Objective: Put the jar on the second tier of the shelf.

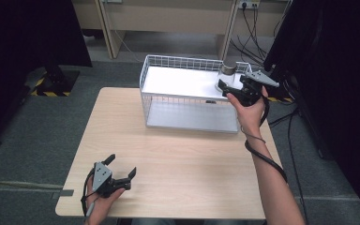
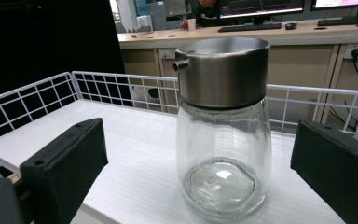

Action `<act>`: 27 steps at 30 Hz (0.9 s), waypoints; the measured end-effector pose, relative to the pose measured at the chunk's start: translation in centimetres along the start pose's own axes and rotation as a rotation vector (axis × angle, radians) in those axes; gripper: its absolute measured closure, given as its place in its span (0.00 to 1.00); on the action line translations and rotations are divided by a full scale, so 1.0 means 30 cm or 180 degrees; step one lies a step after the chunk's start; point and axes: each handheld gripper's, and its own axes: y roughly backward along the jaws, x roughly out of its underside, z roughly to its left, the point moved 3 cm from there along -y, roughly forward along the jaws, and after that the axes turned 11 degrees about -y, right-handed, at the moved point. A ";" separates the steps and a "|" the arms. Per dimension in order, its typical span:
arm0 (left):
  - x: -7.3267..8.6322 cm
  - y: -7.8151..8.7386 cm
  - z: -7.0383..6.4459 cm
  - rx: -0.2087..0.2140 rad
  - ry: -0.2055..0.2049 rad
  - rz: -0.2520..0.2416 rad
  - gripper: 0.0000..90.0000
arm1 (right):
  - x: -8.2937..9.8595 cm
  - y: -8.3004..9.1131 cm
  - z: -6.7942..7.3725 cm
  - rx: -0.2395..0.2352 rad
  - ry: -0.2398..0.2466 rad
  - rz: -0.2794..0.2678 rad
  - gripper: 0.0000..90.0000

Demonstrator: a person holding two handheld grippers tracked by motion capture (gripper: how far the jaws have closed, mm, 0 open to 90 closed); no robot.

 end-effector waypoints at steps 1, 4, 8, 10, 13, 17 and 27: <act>0.000 0.000 0.000 -0.0001 0.0000 0.0001 0.03 | 0.003 0.004 0.000 -0.0004 0.0004 -0.0002 0.04; 0.000 0.000 -0.001 -0.0003 -0.0003 -0.0001 0.03 | 0.011 0.016 0.000 -0.0014 0.0019 0.0008 0.04; 0.000 0.000 -0.001 -0.0005 -0.0004 0.0002 0.03 | 0.023 0.030 0.002 -0.0033 0.0025 0.0016 0.04; 0.000 0.000 -0.001 -0.0006 -0.0003 -0.0002 0.03 | 0.030 0.036 0.003 -0.0039 0.0033 0.0031 0.04; 0.000 0.000 -0.001 -0.0007 -0.0003 -0.0002 0.03 | 0.041 0.047 0.003 -0.0053 0.0026 0.0041 0.04; 0.000 0.000 -0.002 -0.0009 -0.0005 0.0003 0.03 | 0.060 0.065 0.003 -0.0061 0.0050 0.0058 0.04; 0.000 -0.001 0.000 -0.0014 0.0004 0.0015 0.03 | 0.096 0.106 0.015 -0.0110 0.0127 0.0107 0.03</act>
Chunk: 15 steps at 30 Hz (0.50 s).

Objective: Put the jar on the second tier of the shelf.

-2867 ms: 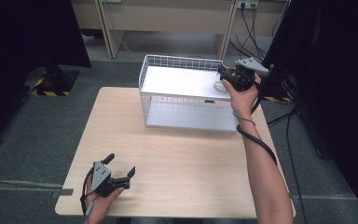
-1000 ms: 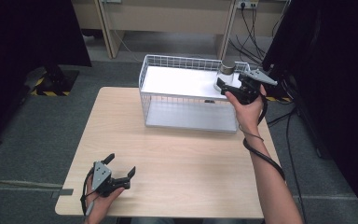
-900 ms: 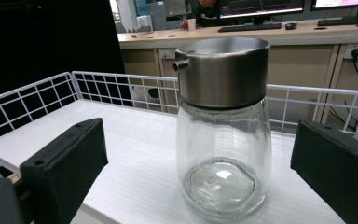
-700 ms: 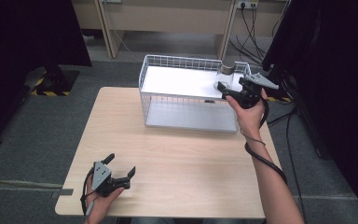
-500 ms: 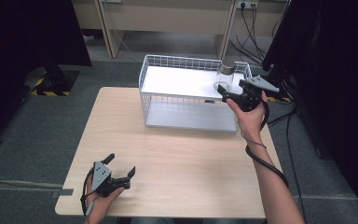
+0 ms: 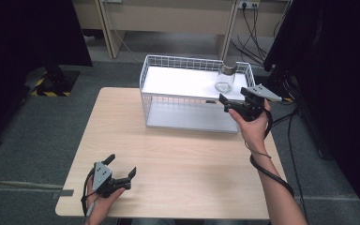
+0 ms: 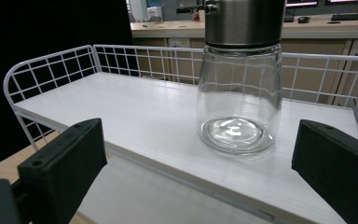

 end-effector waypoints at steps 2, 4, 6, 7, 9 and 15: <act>0.000 0.000 0.000 -0.0001 -0.0002 -0.0002 0.03 | 0.006 0.008 0.006 -0.0016 0.0011 -0.0004 0.03; 0.000 0.000 -0.001 -0.0002 -0.0002 -0.0004 0.03 | 0.013 0.014 0.010 -0.0033 0.0016 -0.0003 0.03; 0.000 0.001 0.000 -0.0003 0.0000 -0.0008 0.03 | 0.020 0.019 0.012 -0.0044 0.0013 -0.0001 0.03; 0.000 0.001 0.000 -0.0002 0.0000 -0.0007 0.03 | 0.026 0.023 0.013 -0.0052 0.0016 0.0005 0.03; 0.000 0.001 0.000 -0.0002 0.0000 -0.0004 0.03 | 0.038 0.029 0.015 -0.0060 0.0030 0.0018 0.03; 0.000 0.000 0.000 -0.0005 0.0000 -0.0003 0.03 | 0.080 0.046 0.018 -0.0060 0.0092 0.0073 0.03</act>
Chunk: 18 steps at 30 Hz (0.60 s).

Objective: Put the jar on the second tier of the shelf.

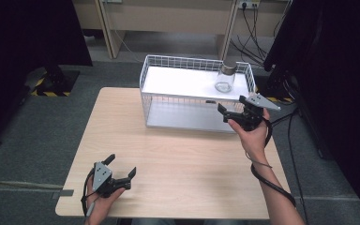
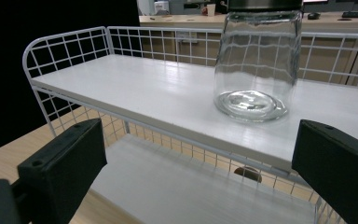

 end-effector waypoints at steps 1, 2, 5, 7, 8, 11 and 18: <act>0.000 0.000 0.000 -0.0001 0.0001 -0.0002 0.03 | 0.007 0.002 0.000 0.0002 -0.0007 0.0012 0.03; 0.000 0.000 0.000 -0.0001 0.0001 -0.0003 0.03 | 0.014 0.005 0.000 0.0001 -0.0009 0.0023 0.03; 0.000 0.001 0.000 -0.0001 0.0003 -0.0004 0.03 | 0.033 0.013 0.001 -0.0008 -0.0010 0.0034 0.03; 0.000 0.001 0.000 -0.0001 0.0004 -0.0004 0.03 | 0.046 0.019 0.002 -0.0013 -0.0010 0.0039 0.03; 0.000 0.001 0.001 0.0000 0.0003 -0.0005 0.03 | 0.052 0.022 0.002 -0.0017 -0.0015 0.0042 0.03; 0.000 0.001 0.001 -0.0001 0.0007 -0.0006 0.03 | 0.072 0.034 -0.002 -0.0020 -0.0026 0.0053 0.03; 0.000 0.001 0.000 -0.0008 -0.0001 -0.0006 0.03 | 0.108 0.056 -0.020 -0.0005 -0.0062 0.0064 0.03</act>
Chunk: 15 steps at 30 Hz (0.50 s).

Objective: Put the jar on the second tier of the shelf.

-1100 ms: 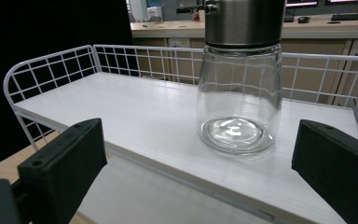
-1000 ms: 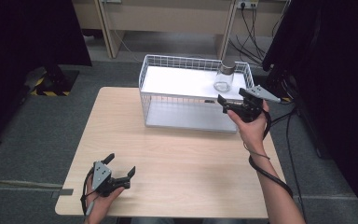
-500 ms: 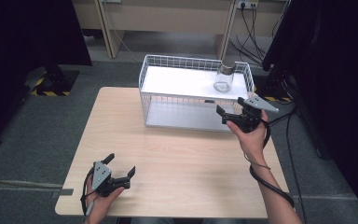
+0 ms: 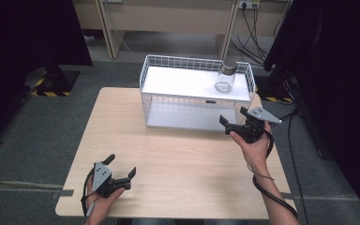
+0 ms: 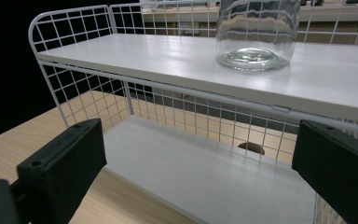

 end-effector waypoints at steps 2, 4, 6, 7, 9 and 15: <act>0.000 0.000 0.000 0.0001 0.0001 -0.0001 0.03 | 0.008 0.006 -0.006 0.0009 -0.0008 0.0006 0.03; 0.000 0.000 0.000 0.0001 0.0003 -0.0002 0.03 | 0.015 0.012 -0.011 0.0011 -0.0016 0.0007 0.03; 0.000 0.000 0.001 0.0001 0.0006 -0.0002 0.03 | 0.023 0.018 -0.015 0.0015 -0.0015 0.0009 0.03; 0.000 0.000 0.001 0.0003 0.0007 -0.0002 0.03 | 0.027 0.021 -0.016 0.0016 -0.0019 0.0019 0.03; 0.000 0.001 0.001 0.0002 0.0006 -0.0004 0.03 | 0.038 0.028 -0.019 0.0021 -0.0022 0.0019 0.03; 0.000 0.001 0.000 -0.0001 0.0003 -0.0004 0.03 | 0.077 0.041 -0.031 0.0035 -0.0032 0.0064 0.03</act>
